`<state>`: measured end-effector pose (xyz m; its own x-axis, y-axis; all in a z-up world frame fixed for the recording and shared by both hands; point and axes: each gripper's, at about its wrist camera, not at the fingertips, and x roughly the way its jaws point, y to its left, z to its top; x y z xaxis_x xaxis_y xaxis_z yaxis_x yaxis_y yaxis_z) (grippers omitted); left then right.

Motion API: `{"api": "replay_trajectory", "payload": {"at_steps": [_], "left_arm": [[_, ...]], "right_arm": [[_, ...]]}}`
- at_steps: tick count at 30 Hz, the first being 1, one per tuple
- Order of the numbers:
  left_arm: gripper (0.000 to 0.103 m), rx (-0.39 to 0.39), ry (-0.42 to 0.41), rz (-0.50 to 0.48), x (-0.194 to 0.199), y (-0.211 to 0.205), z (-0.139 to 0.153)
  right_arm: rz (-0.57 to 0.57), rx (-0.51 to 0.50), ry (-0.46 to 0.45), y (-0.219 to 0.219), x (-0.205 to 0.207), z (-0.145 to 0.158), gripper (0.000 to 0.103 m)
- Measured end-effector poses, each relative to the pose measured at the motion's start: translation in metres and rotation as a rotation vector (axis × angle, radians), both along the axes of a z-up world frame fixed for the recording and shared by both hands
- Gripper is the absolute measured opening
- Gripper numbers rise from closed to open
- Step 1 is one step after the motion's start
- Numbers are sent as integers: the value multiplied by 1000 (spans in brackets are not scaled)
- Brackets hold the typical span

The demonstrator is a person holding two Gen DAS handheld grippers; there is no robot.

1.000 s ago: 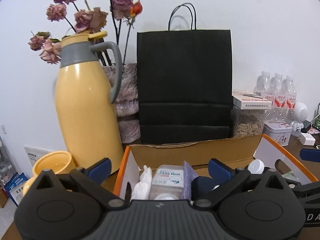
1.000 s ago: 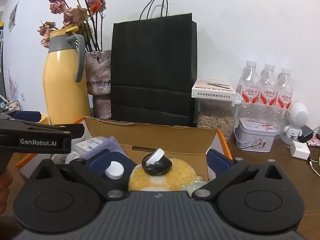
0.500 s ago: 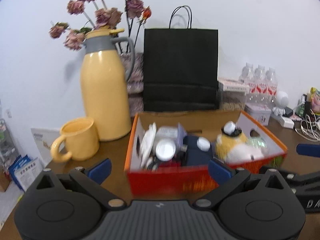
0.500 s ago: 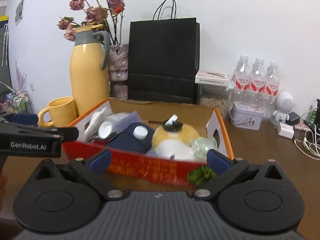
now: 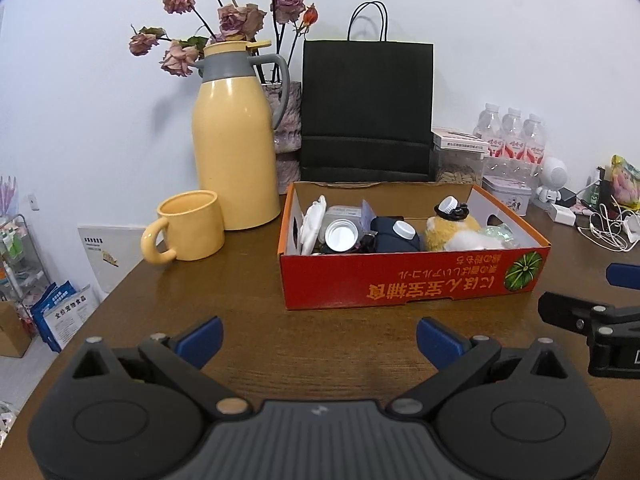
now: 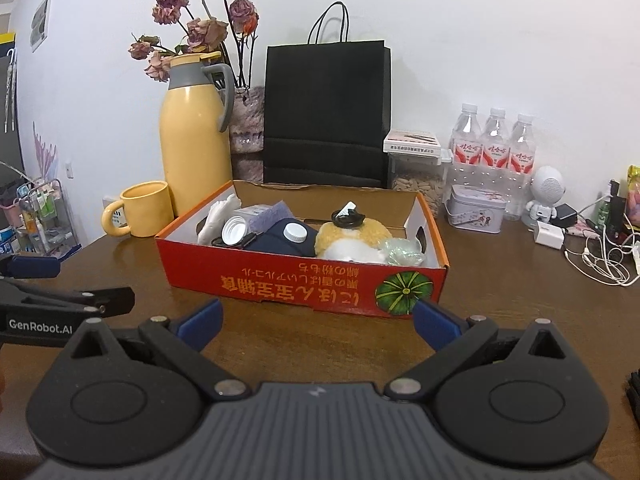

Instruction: Organize objects

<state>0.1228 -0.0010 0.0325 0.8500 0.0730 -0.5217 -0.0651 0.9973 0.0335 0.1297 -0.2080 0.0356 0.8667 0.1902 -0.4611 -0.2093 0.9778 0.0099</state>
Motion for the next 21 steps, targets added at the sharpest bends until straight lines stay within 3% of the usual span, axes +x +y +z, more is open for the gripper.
{"api": "replay_trajectory", "payload": {"at_steps": [21], "left_arm": [[103,-2,0,-6,-11,-2,2]], "right_arm": [[-4,-7,-4,5,-14,4,103]]}}
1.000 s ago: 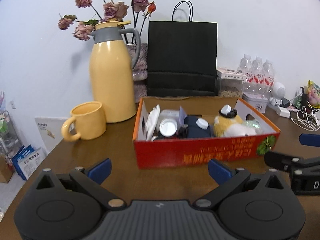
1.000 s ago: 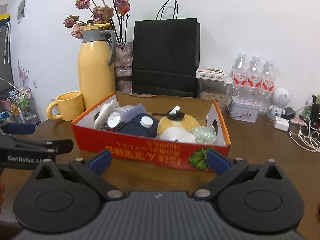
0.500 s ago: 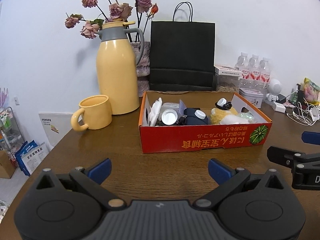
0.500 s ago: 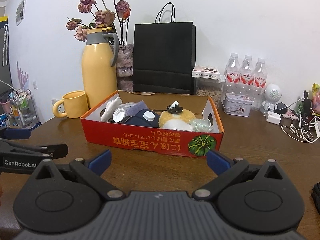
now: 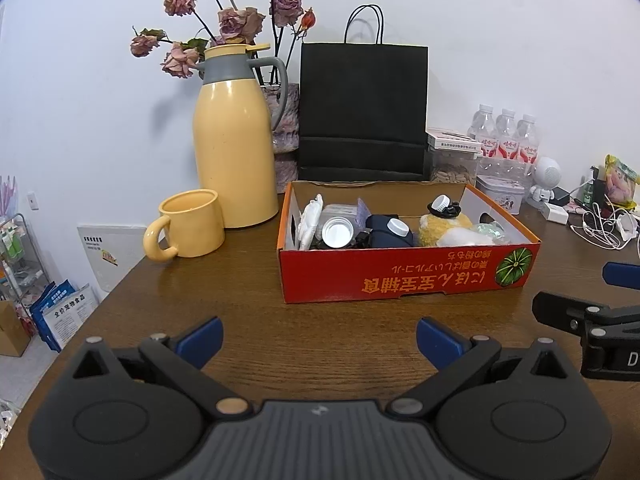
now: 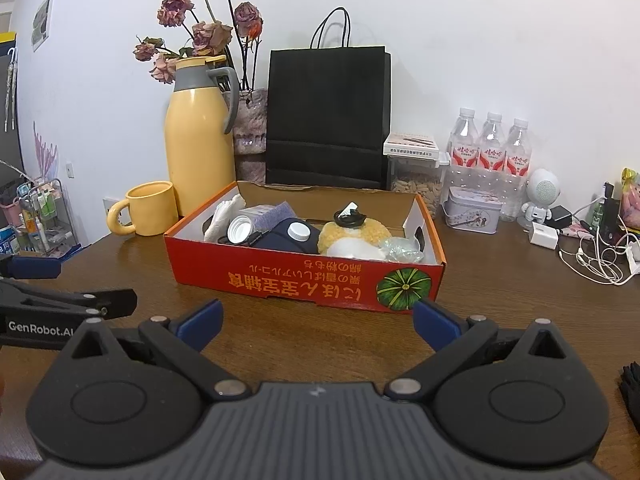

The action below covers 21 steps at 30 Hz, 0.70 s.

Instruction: Organize objects

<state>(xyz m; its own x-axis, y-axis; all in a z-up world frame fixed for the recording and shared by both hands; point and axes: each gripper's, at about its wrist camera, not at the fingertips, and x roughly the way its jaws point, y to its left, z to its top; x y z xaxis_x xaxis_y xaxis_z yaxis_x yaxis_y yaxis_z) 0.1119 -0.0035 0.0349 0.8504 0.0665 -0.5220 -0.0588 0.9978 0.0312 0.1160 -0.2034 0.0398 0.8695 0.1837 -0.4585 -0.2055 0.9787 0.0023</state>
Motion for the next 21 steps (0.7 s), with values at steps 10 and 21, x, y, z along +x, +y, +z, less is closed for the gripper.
{"api": "replay_trajectory", "payload": {"at_steps": [10,21], "left_arm": [[103,-4,7,-7,-4,0,0],[103,1,18,-12,-2,0,0]], "right_arm": [[-2,-2,-1,-1,-3,1,103],[-5,-2,0,-1,-3,1,103]]}}
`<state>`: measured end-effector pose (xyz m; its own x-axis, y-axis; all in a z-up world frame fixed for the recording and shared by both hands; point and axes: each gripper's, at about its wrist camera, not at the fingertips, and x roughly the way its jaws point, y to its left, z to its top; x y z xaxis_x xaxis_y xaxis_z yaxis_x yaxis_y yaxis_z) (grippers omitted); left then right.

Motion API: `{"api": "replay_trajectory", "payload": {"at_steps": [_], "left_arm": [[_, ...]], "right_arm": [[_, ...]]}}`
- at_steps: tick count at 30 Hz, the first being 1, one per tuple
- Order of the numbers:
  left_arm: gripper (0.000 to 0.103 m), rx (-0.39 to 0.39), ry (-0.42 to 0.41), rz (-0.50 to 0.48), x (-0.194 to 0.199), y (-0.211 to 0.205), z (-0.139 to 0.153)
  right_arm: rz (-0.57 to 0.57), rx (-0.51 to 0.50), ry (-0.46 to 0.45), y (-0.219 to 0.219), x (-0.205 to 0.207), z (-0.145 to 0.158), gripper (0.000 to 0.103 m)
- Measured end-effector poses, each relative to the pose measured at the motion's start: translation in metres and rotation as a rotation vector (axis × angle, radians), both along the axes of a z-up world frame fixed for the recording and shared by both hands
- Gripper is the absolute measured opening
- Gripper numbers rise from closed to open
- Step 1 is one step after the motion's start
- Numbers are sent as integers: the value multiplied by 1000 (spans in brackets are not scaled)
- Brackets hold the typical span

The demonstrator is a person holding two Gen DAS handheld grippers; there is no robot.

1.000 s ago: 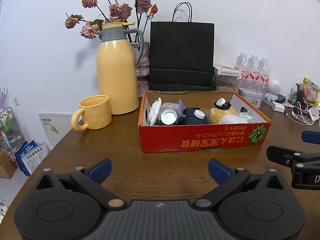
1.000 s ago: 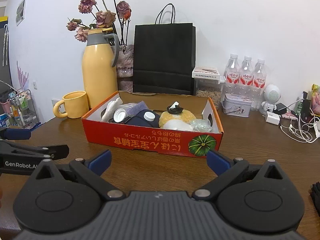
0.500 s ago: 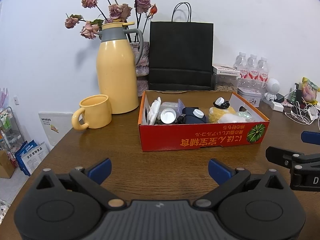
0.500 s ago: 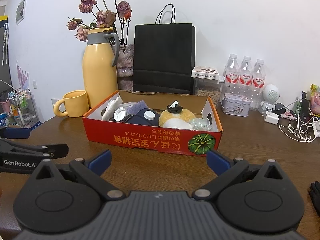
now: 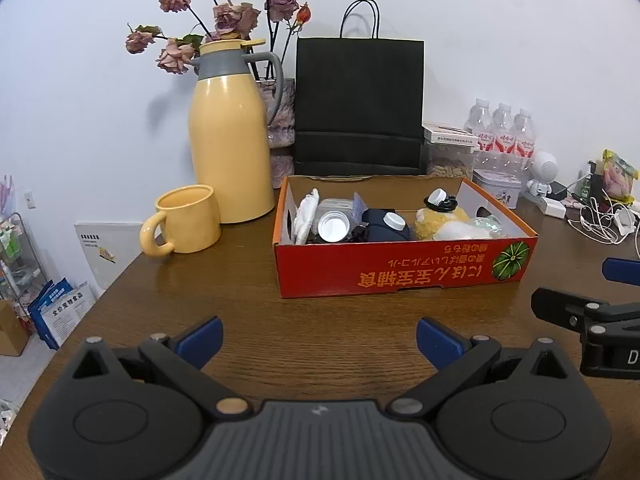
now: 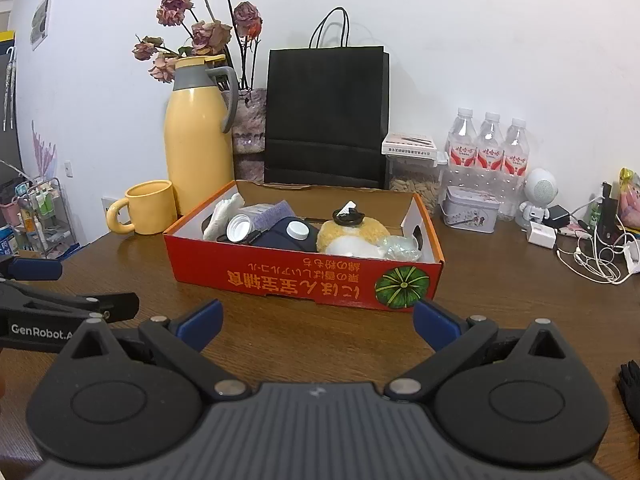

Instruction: Organize objects

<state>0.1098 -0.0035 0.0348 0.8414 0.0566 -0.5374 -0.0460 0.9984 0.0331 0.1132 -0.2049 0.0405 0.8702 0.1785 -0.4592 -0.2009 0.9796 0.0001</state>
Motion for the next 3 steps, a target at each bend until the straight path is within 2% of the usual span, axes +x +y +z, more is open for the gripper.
{"api": "replay_trajectory", "payload": {"at_steps": [3], "left_arm": [[103,12,-8,19,0,0,0]], "right_arm": [[-2,0,3,-1,0,-1,103]]}}
